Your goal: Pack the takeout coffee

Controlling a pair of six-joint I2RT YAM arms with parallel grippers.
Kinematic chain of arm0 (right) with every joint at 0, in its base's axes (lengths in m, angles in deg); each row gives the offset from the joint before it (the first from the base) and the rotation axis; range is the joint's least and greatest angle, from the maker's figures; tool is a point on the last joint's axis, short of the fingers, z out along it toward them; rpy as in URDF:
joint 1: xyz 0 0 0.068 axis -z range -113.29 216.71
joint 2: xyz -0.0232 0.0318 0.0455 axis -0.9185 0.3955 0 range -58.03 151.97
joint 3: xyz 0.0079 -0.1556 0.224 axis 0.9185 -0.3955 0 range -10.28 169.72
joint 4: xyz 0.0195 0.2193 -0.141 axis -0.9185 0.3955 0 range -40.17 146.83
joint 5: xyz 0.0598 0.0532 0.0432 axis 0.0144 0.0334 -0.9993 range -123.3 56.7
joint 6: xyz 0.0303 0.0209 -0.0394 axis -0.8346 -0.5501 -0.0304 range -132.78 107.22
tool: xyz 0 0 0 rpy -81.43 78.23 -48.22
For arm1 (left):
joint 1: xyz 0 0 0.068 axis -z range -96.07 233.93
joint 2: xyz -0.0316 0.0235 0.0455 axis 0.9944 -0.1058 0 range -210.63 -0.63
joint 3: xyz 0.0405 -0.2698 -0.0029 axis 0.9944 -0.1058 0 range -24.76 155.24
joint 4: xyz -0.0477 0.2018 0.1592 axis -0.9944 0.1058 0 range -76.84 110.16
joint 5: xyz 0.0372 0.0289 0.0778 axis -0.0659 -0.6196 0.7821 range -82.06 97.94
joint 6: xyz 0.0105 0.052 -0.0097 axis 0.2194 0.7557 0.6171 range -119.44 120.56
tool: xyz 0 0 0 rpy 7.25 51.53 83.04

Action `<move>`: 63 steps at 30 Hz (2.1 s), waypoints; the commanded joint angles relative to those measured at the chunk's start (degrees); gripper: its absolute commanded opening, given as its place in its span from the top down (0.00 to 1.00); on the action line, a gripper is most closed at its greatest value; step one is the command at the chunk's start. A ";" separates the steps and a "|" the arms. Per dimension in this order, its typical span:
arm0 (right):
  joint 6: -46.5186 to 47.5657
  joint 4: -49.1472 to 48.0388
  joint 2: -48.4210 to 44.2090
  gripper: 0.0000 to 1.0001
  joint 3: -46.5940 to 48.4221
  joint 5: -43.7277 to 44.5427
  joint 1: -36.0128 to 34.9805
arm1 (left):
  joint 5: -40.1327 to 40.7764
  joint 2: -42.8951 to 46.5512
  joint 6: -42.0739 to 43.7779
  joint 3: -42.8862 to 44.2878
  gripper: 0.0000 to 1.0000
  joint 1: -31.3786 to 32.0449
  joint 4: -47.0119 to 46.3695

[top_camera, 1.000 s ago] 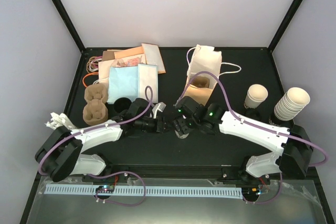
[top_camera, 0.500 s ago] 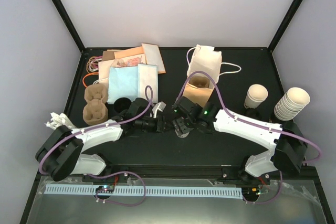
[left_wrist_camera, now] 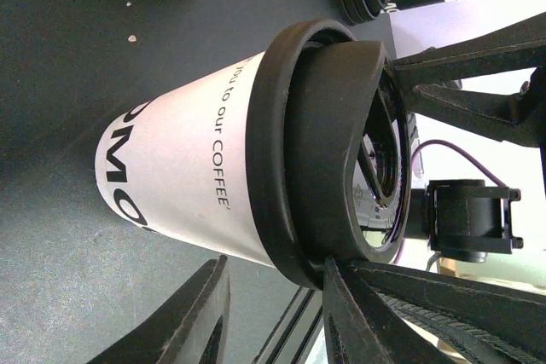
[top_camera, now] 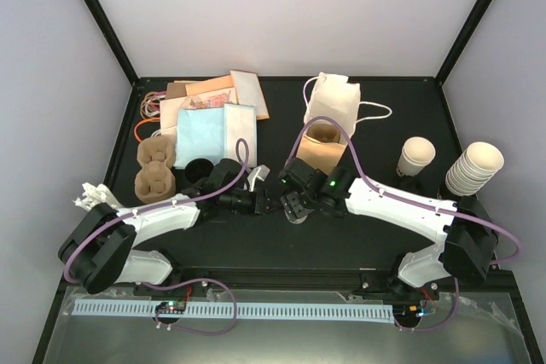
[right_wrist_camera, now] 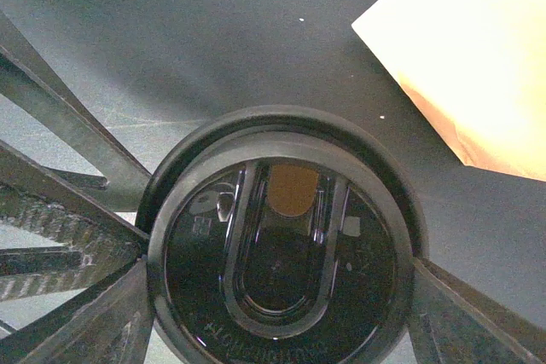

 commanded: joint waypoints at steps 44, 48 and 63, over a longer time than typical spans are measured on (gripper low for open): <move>23.93 -16.71 -10.13 0.24 -6.99 -13.95 -1.53 | -4.79 16.93 12.01 7.83 0.58 -17.30 28.34; 33.90 -15.95 -9.63 0.24 -7.06 -18.11 -1.53 | -7.29 18.13 12.22 7.44 0.57 -18.36 29.10; 43.88 -7.44 -0.82 0.29 -1.80 -19.08 -1.53 | -10.90 22.88 2.74 -6.10 0.55 -14.90 16.44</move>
